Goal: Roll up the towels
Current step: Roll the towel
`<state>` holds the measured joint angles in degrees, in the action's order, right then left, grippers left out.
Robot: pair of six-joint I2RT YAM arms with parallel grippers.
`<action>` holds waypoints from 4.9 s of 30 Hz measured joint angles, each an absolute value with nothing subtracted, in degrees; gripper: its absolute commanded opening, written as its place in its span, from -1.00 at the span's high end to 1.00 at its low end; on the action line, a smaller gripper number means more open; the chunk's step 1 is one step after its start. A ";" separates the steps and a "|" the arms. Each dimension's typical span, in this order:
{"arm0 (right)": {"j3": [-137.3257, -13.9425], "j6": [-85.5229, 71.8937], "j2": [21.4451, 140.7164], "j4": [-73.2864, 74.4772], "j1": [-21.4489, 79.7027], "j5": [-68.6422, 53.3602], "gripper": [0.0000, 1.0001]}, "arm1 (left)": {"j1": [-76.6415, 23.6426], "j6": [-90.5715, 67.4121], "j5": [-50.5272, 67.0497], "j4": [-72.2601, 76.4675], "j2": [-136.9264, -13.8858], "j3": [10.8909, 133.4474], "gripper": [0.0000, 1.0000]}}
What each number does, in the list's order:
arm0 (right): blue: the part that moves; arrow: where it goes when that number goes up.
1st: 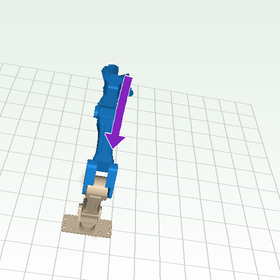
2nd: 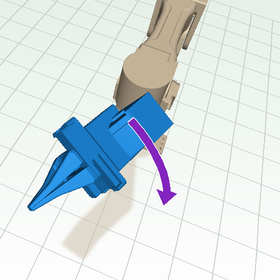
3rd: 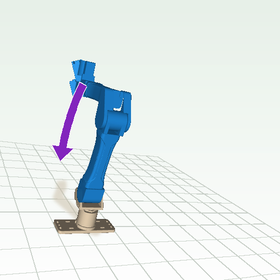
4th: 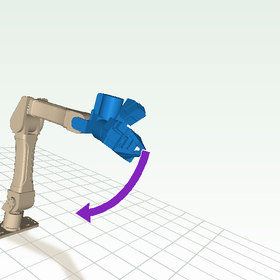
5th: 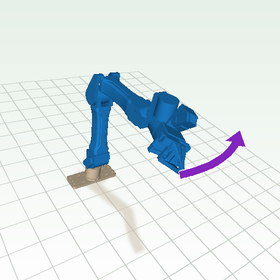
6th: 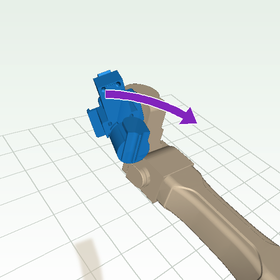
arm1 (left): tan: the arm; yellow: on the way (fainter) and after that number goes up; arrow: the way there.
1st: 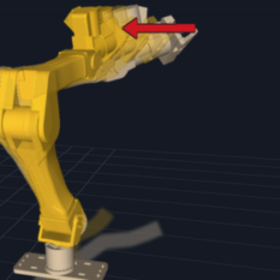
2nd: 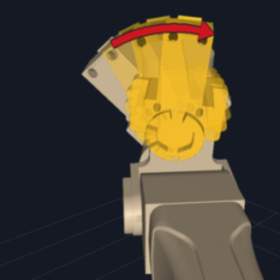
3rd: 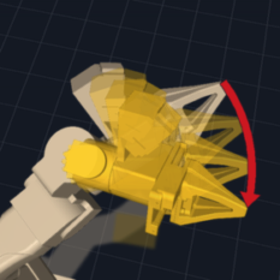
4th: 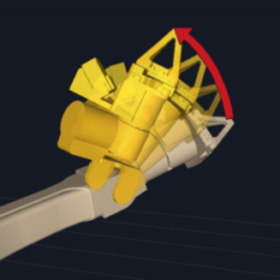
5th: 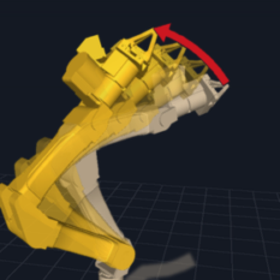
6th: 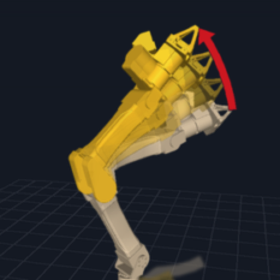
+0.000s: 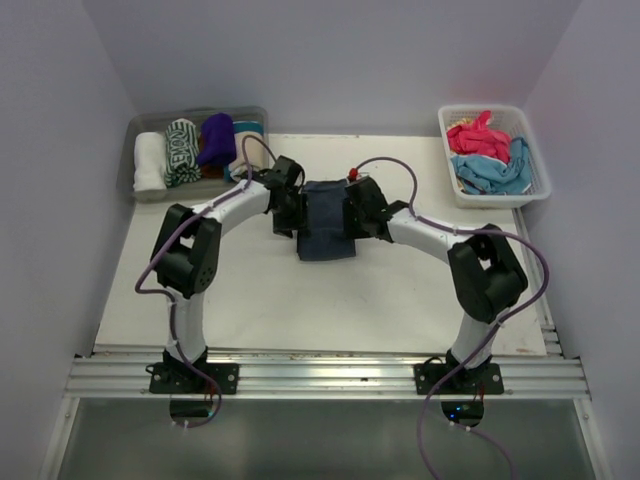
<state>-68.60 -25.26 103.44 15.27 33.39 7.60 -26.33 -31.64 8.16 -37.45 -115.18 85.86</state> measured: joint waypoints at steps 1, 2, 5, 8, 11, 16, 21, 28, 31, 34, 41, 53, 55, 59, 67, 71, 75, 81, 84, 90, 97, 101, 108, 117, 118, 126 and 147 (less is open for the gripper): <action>-68.66 -25.12 103.33 15.31 33.36 7.99 0.15 | -26.33 -31.62 7.57 -38.13 -115.24 86.28 -0.10; -68.66 -24.88 103.07 15.46 33.34 8.23 0.10 | -26.33 -31.62 6.96 -38.92 -115.20 86.78 -0.10; -68.62 -24.27 101.06 16.38 33.34 9.43 0.07 | -26.33 -31.44 4.91 -39.59 -114.17 87.42 -0.09; -68.53 -23.81 97.43 16.67 33.36 9.72 0.48 | -26.48 -31.44 2.98 -40.29 -111.85 87.39 0.02; -68.51 -23.40 95.13 16.45 33.39 9.32 0.92 | -26.98 -31.99 1.89 -40.38 -109.27 87.35 0.39; -68.45 -23.55 96.20 15.77 34.09 6.28 0.93 | -28.84 -32.42 5.23 -36.53 -106.13 83.77 0.75; -68.97 -23.57 100.86 14.57 34.11 1.89 0.93 | -29.61 -32.38 9.26 -33.61 -108.47 82.06 0.87; -72.73 -23.64 110.32 15.38 33.58 2.92 0.95 | -28.49 -32.27 10.31 -32.18 -117.67 85.23 0.90; -73.82 -23.92 111.46 15.46 32.97 3.49 0.95 | -28.01 -32.10 11.03 -32.23 -119.15 86.43 0.91; -74.37 -23.81 111.46 15.42 32.53 3.95 0.94 | -27.92 -31.68 10.68 -32.16 -119.15 87.11 0.89; -71.09 -22.87 108.33 15.51 32.38 4.08 0.82 | -27.88 -30.30 8.91 -32.77 -117.14 87.11 0.86; -62.52 -25.32 103.94 12.14 35.90 5.89 0.88 | -27.77 -30.15 7.16 -33.39 -104.60 80.40 0.85; -60.58 -26.76 102.39 11.77 37.30 6.09 0.87 | -27.70 -30.15 6.74 -33.63 -103.02 78.87 0.84; -57.30 -30.35 98.48 13.34 42.98 6.55 0.85 | -27.05 -29.85 5.74 -35.24 -99.07 76.09 0.83; -58.78 -31.00 92.66 21.21 51.48 12.23 0.05 | -19.05 -27.77 3.97 -38.30 -90.74 75.11 0.76; -66.41 -22.09 93.93 25.10 55.16 18.59 -0.19 | -13.04 -27.38 3.38 -39.07 -87.57 74.00 0.76; -72.29 -13.67 98.17 24.69 59.66 20.47 -0.24 | -8.62 -27.40 3.42 -39.07 -86.98 71.94 0.75; -74.19 -2.31 104.40 24.40 62.63 20.47 -0.26 | -7.01 -27.40 4.58 -39.62 -87.02 69.32 0.75; -74.52 0.71 107.20 24.05 62.63 20.58 -0.24 | -6.98 -27.40 5.08 -39.51 -87.02 69.06 0.76; -74.56 3.53 112.09 21.17 62.52 21.80 0.29 | -6.81 -27.42 6.42 -38.92 -87.11 67.33 0.76; -74.54 3.70 113.19 18.26 60.88 20.97 1.00 | -6.81 -27.29 8.67 -37.76 -87.09 64.01 -0.10; -73.91 2.28 111.70 17.08 58.96 15.40 1.00 | -6.81 -27.75 12.25 -35.22 -86.54 59.46 -0.56; -70.96 -4.12 107.87 14.26 52.60 0.14 1.00 | -9.26 -29.41 19.68 -29.78 -85.78 52.12 -0.76; -70.59 -13.72 107.63 11.40 42.76 -20.18 1.00 | -14.24 -34.00 24.53 -19.73 -86.26 49.21 -0.71; -70.70 -15.05 107.72 11.14 41.74 -22.55 1.00 | -14.35 -34.30 24.75 -19.11 -86.41 49.12 -0.72; -72.75 -24.01 111.96 8.95 35.44 -37.21 1.00 | -15.38 -35.92 25.28 -15.88 -88.20 49.30 -0.72; -72.62 -41.45 121.01 -2.83 28.71 -52.64 1.00 | -18.41 -38.50 26.81 -9.98 -95.90 55.96 0.27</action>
<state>-72.62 -41.45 121.01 -2.83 28.71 -52.64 -18.41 -38.50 26.81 -9.98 -95.90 55.96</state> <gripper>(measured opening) 0.028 0.369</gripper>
